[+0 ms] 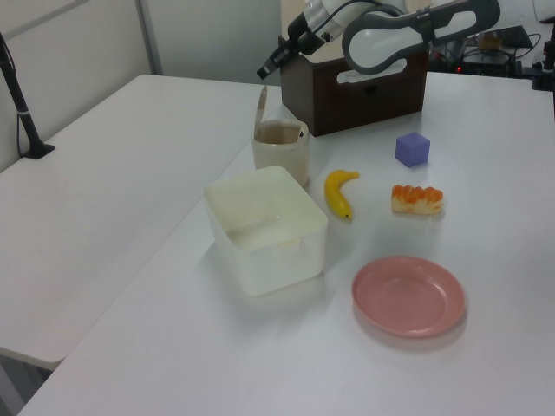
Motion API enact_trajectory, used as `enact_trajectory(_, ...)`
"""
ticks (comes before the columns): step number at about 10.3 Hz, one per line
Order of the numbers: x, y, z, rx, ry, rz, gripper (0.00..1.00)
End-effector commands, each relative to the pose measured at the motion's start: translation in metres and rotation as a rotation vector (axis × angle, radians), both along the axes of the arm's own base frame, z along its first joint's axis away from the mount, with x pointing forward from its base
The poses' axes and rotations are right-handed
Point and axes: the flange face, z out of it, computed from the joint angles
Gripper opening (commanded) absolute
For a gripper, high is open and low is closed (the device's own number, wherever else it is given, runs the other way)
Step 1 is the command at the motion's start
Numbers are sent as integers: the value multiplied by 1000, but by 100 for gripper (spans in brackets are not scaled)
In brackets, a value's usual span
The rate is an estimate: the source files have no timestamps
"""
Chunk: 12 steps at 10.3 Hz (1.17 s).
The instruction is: Close the trash can
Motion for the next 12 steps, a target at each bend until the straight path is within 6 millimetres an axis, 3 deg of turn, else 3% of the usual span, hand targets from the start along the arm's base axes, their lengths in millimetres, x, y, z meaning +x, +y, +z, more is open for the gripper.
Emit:
enact_trajectory(1, 1, -2, -6, 4, 53, -6, 0)
enact_trajectory(10, 2, 0, -6, 11, 41, -8, 0)
enact_trajectory(12, 7, 1, -19, 8, 29, -7, 0)
